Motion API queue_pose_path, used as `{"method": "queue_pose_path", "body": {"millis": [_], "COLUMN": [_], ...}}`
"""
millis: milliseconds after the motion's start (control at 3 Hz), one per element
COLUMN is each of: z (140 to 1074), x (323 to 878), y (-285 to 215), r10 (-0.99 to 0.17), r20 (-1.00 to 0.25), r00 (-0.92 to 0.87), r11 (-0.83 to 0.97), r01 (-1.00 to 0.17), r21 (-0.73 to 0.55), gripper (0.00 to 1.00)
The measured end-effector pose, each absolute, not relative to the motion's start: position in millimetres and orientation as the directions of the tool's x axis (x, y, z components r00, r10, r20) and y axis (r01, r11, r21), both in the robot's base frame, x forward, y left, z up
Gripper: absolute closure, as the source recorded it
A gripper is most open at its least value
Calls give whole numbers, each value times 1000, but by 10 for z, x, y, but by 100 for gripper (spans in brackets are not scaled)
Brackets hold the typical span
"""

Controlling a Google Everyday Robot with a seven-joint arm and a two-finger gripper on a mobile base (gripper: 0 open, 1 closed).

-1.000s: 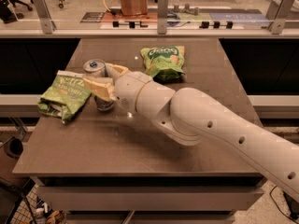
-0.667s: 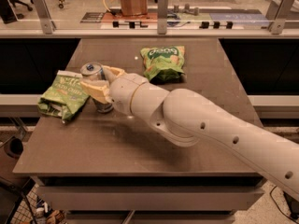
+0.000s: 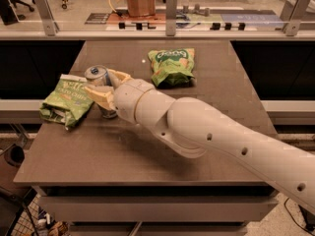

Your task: Move redbull can near green jalapeno chip bag

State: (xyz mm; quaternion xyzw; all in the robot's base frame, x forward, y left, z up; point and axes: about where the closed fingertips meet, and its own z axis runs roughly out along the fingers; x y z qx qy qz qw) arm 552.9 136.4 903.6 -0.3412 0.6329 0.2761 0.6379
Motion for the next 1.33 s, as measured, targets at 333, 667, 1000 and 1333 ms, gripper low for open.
{"method": "queue_pose_path", "body": {"millis": [333,667,1000,1333], "z": [9037,9042,9047,9051], "x": [5529,5523,5516,5510], "y": [1364,1379,1392,1405], "r10": [-80,-80,-80,-80], "r20": [-996,-996,-996,-996], "r00": [47,48,49,50], "r11": [615,613,611,609], "r01": [-784,-786,-787,-788], "r21": [-86,-87,-88,-89], "gripper": [59,35,12,0]}}
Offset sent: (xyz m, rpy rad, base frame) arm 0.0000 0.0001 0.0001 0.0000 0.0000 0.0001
